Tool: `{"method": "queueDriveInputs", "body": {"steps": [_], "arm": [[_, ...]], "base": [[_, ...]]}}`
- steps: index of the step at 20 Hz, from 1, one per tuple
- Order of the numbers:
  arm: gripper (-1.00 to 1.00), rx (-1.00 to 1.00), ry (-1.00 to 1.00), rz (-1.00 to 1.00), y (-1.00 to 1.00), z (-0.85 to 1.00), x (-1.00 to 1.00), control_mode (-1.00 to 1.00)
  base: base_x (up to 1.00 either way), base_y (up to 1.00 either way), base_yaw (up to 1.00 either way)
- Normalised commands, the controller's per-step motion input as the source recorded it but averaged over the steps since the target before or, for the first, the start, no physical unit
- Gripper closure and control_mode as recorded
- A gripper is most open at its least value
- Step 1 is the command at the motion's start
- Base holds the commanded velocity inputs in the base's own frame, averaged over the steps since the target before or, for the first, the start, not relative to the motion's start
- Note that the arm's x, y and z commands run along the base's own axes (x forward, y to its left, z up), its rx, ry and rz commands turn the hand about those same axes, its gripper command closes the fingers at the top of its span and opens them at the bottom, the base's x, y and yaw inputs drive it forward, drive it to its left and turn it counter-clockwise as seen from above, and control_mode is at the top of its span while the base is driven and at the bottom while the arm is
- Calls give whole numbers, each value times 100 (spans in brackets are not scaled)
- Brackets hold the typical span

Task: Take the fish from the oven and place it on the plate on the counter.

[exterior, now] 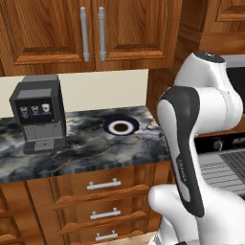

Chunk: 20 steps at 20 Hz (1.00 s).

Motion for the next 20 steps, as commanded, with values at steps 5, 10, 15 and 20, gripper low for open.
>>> {"method": "queueDriveInputs", "body": {"steps": [5,10,15,20], "arm": [[100,-18,3,28,30,-47,-44,-100],[100,-10,-19,26,1,-19,-26,-100],[100,-2,-18,21,0,0,11,-100],[100,-2,-2,24,1,0,51,-100]], "base": [[0,0,0],[0,0,0],[0,0,0],[0,0,0]]}}
